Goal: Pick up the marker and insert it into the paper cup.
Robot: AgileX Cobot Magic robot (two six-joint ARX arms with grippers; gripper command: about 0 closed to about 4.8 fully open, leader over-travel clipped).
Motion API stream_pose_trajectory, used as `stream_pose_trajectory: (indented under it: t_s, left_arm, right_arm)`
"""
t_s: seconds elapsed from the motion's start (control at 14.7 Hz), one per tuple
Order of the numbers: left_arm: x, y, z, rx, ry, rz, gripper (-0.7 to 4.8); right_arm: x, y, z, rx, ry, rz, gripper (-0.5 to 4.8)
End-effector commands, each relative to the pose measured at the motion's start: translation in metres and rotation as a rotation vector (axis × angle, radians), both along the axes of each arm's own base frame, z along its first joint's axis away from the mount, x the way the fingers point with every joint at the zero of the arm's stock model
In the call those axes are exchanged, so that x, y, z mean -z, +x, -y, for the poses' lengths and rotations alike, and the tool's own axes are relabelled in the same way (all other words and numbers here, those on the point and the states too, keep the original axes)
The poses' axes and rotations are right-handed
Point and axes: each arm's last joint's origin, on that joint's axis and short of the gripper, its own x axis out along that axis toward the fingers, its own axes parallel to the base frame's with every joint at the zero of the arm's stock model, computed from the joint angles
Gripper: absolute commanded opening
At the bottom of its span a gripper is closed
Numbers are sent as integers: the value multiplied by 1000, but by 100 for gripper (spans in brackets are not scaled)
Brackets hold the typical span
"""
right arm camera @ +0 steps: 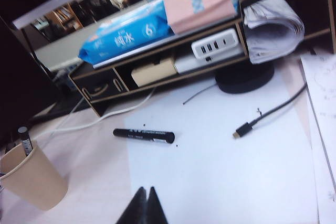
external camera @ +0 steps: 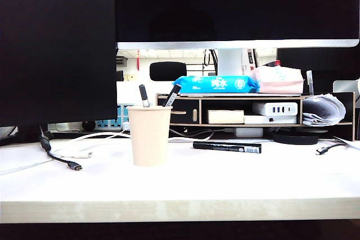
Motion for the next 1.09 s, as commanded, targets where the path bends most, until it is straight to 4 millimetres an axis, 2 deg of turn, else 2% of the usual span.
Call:
stream_pose_trajectory:
  t_s: [0.07, 0.14, 0.27, 0.48, 0.82, 0.89, 0.95, 1.09]
  left_arm:
    - [-2, -2, 6, 236, -69, 2, -5]
    - [-2, -4, 9, 326, -79, -11, -5]
    - [2, -5, 10, 389, -81, -53, -5]
    - [5, -6, 14, 410, -76, -81, -5]
    - [5, -7, 18, 457, -52, -69, -5]
    - [5, -7, 18, 457, -52, -69, -5]
    - [5, -7, 18, 457, -52, -69, -5]
    - [5, -7, 18, 469, -53, -69, -5]
  right_arm:
    - [-15, 4, -1, -21, 2, -28, -2]
    - [-22, 7, -1, -23, -5, -52, -2]
    - [-32, 20, -2, -45, -50, -101, -2]
    - [-50, 55, -9, -137, -185, -219, -1]
    - [-78, 145, -64, -487, -559, -451, -1]
    - [-82, 160, -74, -524, -602, -476, -1]
    - [-87, 196, -86, -555, -650, -499, -1]
    - [-91, 224, -95, -571, -694, -486, -1]
